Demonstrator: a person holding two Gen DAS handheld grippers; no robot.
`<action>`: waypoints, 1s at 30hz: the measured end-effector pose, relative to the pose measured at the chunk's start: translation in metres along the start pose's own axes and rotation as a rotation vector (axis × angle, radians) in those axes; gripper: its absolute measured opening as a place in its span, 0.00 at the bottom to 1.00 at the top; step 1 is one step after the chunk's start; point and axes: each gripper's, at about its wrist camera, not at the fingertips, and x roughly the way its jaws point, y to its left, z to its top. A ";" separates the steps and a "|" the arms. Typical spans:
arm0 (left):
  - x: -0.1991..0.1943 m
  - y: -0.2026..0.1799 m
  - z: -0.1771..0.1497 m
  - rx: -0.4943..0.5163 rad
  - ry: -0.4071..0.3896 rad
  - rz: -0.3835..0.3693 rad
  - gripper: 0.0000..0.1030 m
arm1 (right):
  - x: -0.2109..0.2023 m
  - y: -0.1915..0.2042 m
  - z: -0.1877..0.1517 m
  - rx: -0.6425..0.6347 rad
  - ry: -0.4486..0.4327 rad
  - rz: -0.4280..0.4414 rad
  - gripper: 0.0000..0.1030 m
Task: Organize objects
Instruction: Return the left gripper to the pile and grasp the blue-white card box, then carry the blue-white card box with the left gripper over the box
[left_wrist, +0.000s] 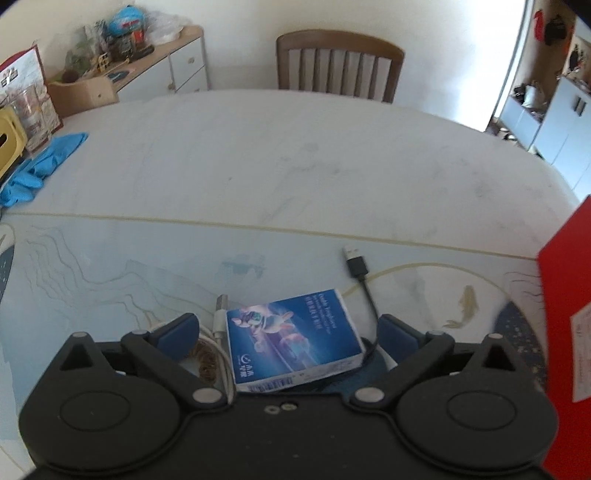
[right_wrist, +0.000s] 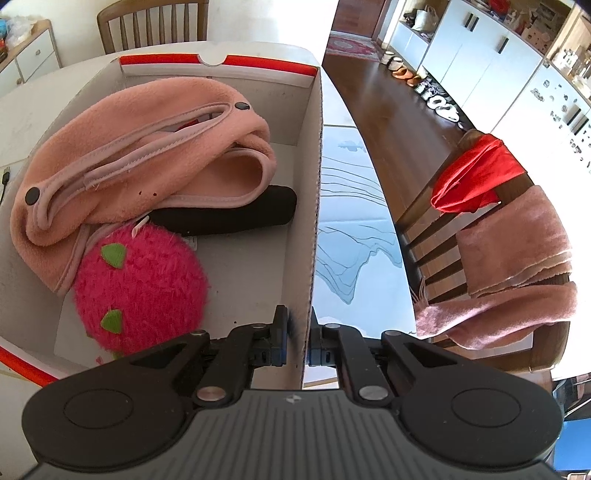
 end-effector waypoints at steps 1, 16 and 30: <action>0.003 0.000 -0.001 -0.007 0.007 0.005 0.99 | 0.000 0.000 0.000 -0.001 0.001 0.001 0.09; 0.003 0.002 -0.008 -0.046 0.013 0.015 0.77 | 0.000 -0.002 -0.001 -0.031 -0.001 0.020 0.09; -0.077 -0.020 -0.019 -0.019 -0.054 -0.074 0.77 | 0.001 -0.006 -0.003 -0.092 -0.025 0.062 0.06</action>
